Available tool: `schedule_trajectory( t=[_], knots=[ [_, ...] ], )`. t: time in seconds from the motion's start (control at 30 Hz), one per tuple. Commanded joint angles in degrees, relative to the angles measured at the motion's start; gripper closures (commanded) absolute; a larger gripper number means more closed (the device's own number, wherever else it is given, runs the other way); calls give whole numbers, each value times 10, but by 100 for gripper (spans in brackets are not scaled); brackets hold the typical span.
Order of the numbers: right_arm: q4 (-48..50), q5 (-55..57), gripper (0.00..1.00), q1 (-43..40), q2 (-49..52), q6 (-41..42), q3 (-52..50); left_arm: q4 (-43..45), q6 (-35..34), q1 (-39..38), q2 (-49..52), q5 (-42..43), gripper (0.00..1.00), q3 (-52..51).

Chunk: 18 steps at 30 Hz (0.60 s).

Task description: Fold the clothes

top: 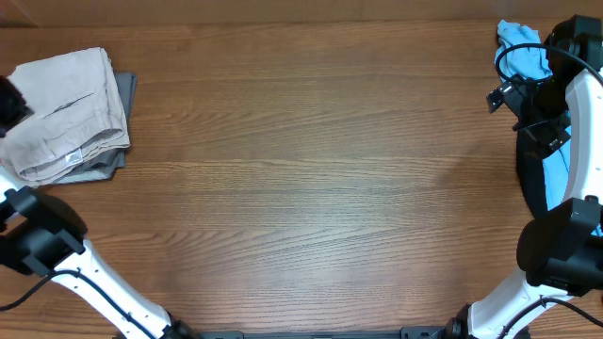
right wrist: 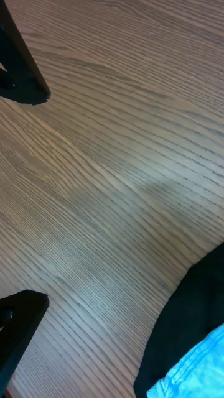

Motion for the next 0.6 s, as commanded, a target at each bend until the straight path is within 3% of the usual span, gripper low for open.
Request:
schedule_trajectory(
  t=[0.0,0.27,0.57],
  knots=[
    [1,3,0,-1,-8,-1,8,3,3,-29,-9,50,96,0],
    [1,3,0,-1,-8,-1,8,40,3,-71,20,51,95,0],
    [1,3,0,-1,-8,-1,8,4,23,-78,128,53,96,0]
  ],
)
